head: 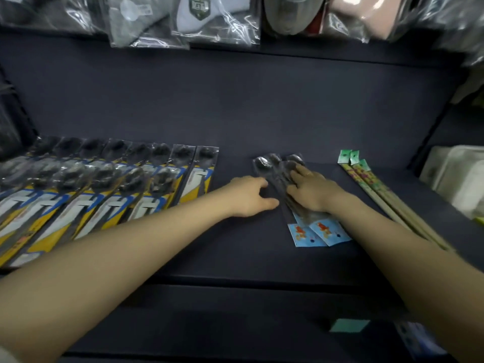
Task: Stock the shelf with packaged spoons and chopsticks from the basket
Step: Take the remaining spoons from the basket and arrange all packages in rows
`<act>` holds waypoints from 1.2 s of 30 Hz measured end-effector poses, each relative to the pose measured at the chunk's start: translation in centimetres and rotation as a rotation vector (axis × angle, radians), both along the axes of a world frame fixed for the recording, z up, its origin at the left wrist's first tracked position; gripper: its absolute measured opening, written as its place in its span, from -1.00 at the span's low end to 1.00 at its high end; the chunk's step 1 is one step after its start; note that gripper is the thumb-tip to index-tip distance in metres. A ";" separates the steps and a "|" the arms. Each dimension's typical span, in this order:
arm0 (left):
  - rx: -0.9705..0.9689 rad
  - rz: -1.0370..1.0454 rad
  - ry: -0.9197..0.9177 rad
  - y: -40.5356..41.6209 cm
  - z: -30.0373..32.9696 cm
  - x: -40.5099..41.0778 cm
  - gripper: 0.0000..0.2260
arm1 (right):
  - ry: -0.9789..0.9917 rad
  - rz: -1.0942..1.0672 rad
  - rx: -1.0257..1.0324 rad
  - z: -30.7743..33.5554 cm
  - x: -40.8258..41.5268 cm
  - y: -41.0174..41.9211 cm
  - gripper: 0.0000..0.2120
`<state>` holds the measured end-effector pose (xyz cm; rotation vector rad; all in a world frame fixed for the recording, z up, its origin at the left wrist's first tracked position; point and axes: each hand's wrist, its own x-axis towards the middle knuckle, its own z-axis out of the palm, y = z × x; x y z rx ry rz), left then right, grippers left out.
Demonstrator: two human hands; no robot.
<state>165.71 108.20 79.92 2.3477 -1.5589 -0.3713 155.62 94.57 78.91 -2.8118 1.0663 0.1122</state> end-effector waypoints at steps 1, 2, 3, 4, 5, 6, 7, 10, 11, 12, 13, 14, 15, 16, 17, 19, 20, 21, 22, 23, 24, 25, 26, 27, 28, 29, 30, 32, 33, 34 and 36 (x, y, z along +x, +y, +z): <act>0.015 -0.048 -0.021 -0.5 -0.2 -0.4 -0.49 | -0.056 0.007 -0.036 0.1 -0.4 -0.2 -0.50; 0.015 -0.074 -0.035 -0.8 -0.4 -0.6 -0.52 | -0.132 0.019 -0.097 0.4 -0.9 -0.1 -0.53; 0.000 -0.078 -0.039 -1.1 -0.6 -0.8 -0.55 | -0.204 0.032 -0.156 0.6 -1.2 0.2 -0.54; -0.022 -0.069 -0.037 -1.3 -0.6 -0.8 -0.58 | -0.245 0.046 -0.181 0.8 -1.4 0.7 -0.56; -0.047 -0.051 -0.031 -1.4 -0.6 -0.9 -0.61 | -0.260 0.061 -0.173 1.0 -1.5 1.1 -0.60; -0.067 -0.032 -0.023 -1.4 -0.6 -0.9 -0.63 | -0.238 0.056 -0.126 1.2 -1.5 1.5 -0.66; -0.080 -0.009 -0.009 -1.5 -0.5 -0.9 -0.66 | -0.216 0.036 -0.073 1.5 -1.3 1.7 -0.68; -0.116 0.055 0.076 -1.3 -0.2 -1.0 -0.72 | -0.191 0.016 0.051 2.1 -0.7 1.3 -0.74; -0.136 0.069 0.123 -1.2 -0.2 -1.1 -0.73 | -0.202 0.006 0.104 2.4 -0.6 1.1 -0.78; -0.159 0.081 0.183 -1.2 -0.2 -1.1 -0.74 | -0.223 -0.016 0.184 2.8 -0.5 1.2 -0.77; -0.186 0.095 0.253 -1.1 -0.2 -1.1 -0.75 | -0.252 -0.037 0.272 3.2 -0.4 1.2 -0.74; -0.212 0.120 0.336 -1.0 -0.2 -1.3 -0.75 | -0.291 -0.042 0.358 3.7 -0.5 1.3 -0.70; -0.250 0.156 0.428 -1.0 -0.1 -1.5 -0.73 | -0.348 -0.037 0.444 4.2 -0.7 1.4 -0.70; -0.301 0.199 0.529 -1.0 0.0 -1.7 -0.70 | -0.420 -0.024 0.535 4.6 -0.8 1.6 -0.71; -0.374 0.233 0.647 -1.1 0.1 -1.8 -0.68 | -0.498 -0.010 0.619 5.0 -0.9 1.8 -0.72; -0.551 0.256 0.921 -1.1 0.6 -2.1 -0.75 | -0.578 0.035 0.762 5.3 -1.1 2.6 -0.79; -0.637 0.260 1.031 -1.0 0.9 -2.2 -0.80 | -0.576 0.065 0.824 5.3 -1.2 3.0 -0.83; -0.707 0.274 1.067 -1.0 1.2 -2.1 -0.83 | -0.574 0.092 0.880 5.1 -1.3 3.2 -0.86; -0.755 0.300 1.055 -1.0 1.4 -1.9 -0.84 | -0.577 0.116 0.925 4.9 -1.3 3.4 -0.88; -0.784 0.321 1.017 -1.0 1.6 -1.6 -0.84 | -0.591 0.124 0.962 4.7 -1.4 3.6 -0.90; -0.801 0.335 0.995 -1.0 1.8 -1.3 -0.83 | -0.622 0.127 0.995 4.5 -1.5 3.6 -0.94; -0.812 0.339 0.987 -0.9 1.9 -0.8 -0.83 | -0.667 0.118 1.045 4.4 -1.7 3.9 -0.97; -0.817 0.345 1.004 -0.8 2.2 -0.4 -0.84 | -0.719 0.108 1.102 4.2 -1.8 3.9 -0.82; -0.823 0.350 1.017 -0.8 2.4 0.0 -0.86 | -0.760 0.103 1.166 4.0 -2.1 4.1 -0.65; -0.833 0.358 1.035 -0.7 2.6 0.2 -0.87 | -0.785 0.131 1.204 3.7 -2.4 4.1 -0.50; -0.844 0.366 1.036 -0.6 2.7 0.5 -0.89 | -0.794 0.173 1.219 3.5 -2.7 4.4 -0.40; -0.856 0.379 1.054 -0.6 3.0 0.5 -0.89 | -0.792 0.242 1.207 3.1 -3.0 4.6 -0.36; -0.865 0.418 1.052 -0.7 3.1 0.6 -0.87 | -0.795 0.360 1.098 2.9 -3.3 5.6 -0.48; -0.854 0.427 1.033 -0.8 3.0 0.8 -0.87 | -0.808 0.395 1.010 2.9 -3.3 6.1 -0.59; -0.834 0.434 1.024 -0.8 3.1 0.5 -0.88 | -0.835 0.410 0.933 2.7 -3.1 6.3 -0.70; -0.787 0.412 0.995 -0.7 3.0 0.5 -0.97 | -0.899 0.421 0.827 2.5 -2.7 6.7 -0.82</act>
